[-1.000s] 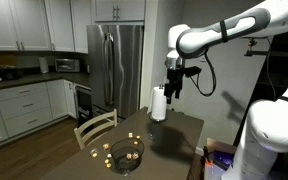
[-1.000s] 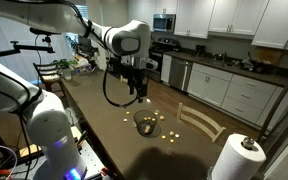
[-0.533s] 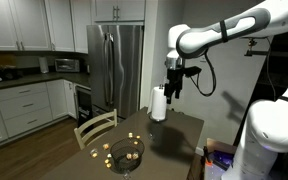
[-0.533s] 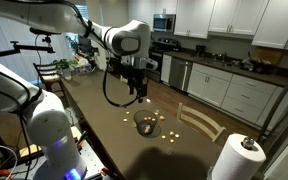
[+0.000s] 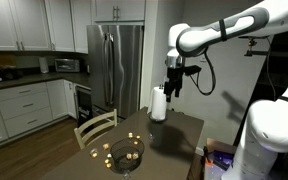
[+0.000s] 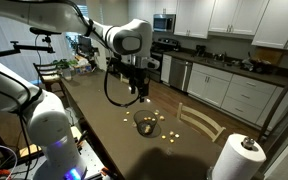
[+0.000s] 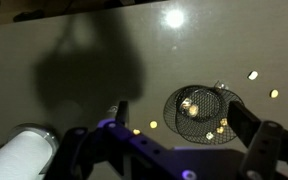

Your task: Put the yellow object in the black basket

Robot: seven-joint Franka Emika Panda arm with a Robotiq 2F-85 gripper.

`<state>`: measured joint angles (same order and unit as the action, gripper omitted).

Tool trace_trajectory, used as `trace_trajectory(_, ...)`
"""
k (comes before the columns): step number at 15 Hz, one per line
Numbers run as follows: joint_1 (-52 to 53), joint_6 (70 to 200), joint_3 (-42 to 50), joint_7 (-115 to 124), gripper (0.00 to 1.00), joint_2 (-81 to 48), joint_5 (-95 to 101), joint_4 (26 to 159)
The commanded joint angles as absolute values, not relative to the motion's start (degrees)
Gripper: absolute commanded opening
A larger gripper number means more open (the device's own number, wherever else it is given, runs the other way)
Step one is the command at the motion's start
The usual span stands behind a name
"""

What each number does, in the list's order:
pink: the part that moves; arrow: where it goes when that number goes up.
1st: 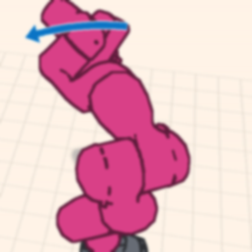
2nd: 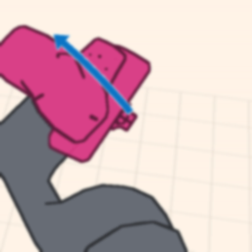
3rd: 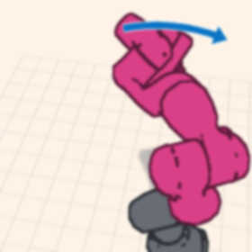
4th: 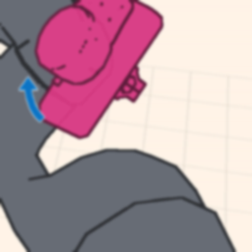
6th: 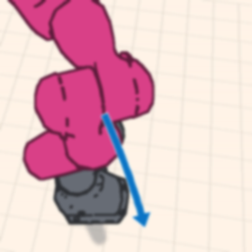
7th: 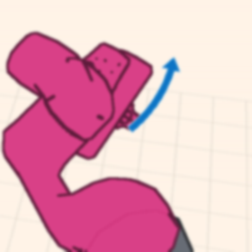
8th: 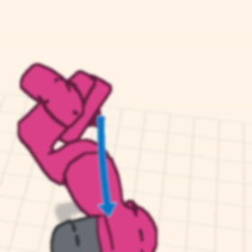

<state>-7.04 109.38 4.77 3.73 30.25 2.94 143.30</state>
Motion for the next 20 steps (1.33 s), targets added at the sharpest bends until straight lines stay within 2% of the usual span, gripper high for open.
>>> trace_trajectory(1,-7.6,109.2,7.8,0.1,1.0,25.0,2.3,136.8)
trace_trajectory(8,-6.5,113.7,11.5,-7.4,1.0,14.7,0.3,129.3)
trace_trajectory(20,-3.7,129.7,5.9,-13.1,1.0,-5.8,-3.9,123.1)
